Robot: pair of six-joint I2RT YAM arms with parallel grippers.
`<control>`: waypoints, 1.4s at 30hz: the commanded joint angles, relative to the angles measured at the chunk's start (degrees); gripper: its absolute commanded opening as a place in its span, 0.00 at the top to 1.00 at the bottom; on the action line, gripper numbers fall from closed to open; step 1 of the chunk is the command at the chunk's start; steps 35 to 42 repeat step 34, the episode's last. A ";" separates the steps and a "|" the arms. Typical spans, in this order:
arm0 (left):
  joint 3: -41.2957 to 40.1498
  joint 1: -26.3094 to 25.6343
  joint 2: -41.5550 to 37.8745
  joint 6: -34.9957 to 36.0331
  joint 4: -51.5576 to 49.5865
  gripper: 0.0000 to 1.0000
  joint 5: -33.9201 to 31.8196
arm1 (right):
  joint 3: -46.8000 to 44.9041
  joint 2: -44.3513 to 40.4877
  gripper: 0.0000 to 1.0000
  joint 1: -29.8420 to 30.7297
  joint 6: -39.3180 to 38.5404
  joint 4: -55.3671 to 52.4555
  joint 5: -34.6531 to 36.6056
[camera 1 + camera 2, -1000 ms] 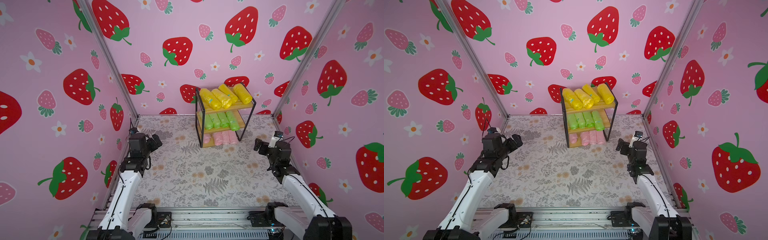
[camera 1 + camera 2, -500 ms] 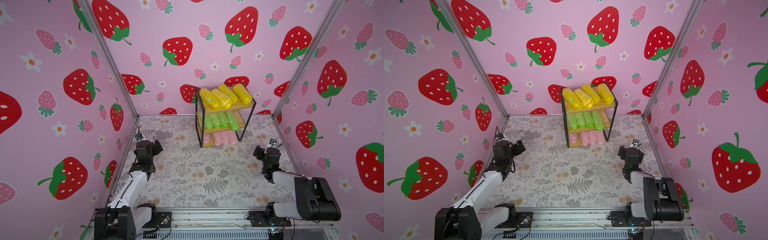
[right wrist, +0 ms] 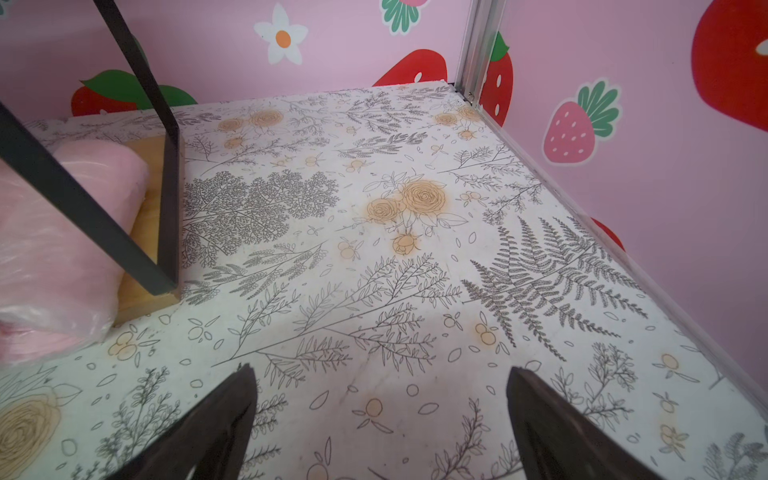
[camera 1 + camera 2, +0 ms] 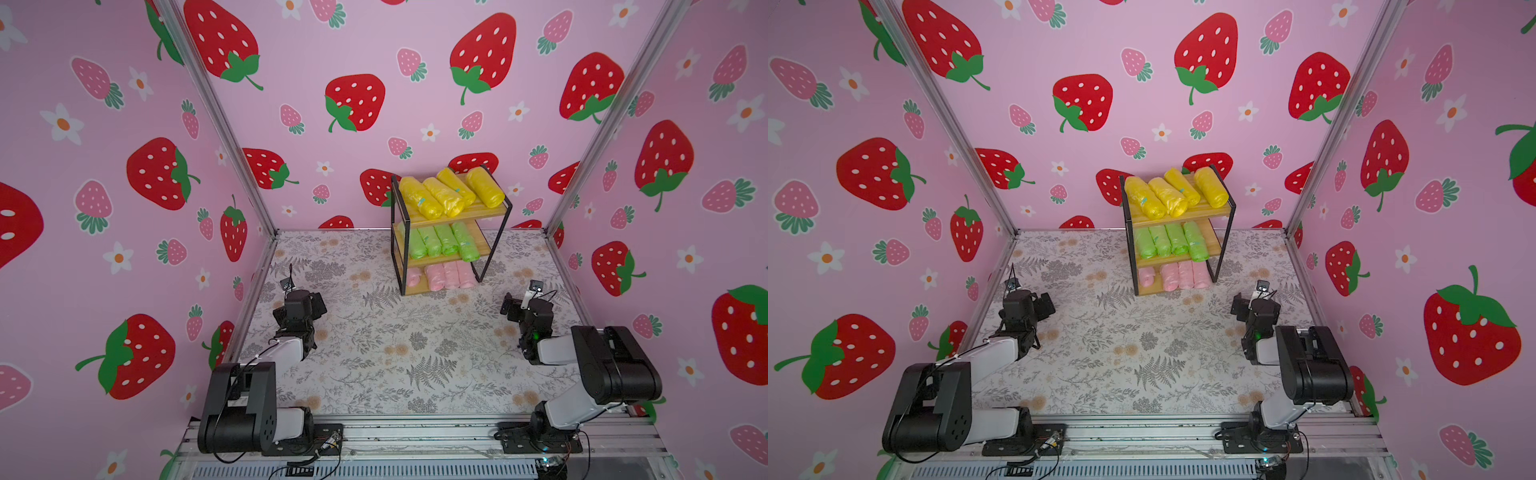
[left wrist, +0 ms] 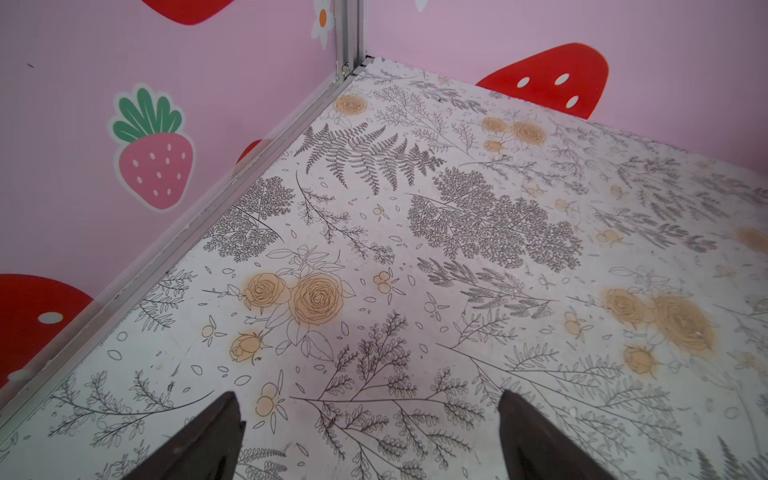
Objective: Sort the rolls of trash bags by color and place them on the shelf
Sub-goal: Reset both arms
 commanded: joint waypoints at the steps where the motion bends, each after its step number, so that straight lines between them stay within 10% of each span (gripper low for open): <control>1: 0.14 -0.26 2.91 0.17 8.29 0.00 -4.88 | 3.24 -0.32 0.01 -0.22 0.70 -2.40 2.56; 14: -3.58 -5.36 11.18 11.56 26.15 0.00 3.09 | 4.22 -0.21 0.01 -0.34 0.73 -4.16 2.22; 42: -2.24 -4.68 9.73 10.24 21.25 0.00 4.37 | 4.31 -0.32 0.01 -0.52 0.74 -4.43 1.77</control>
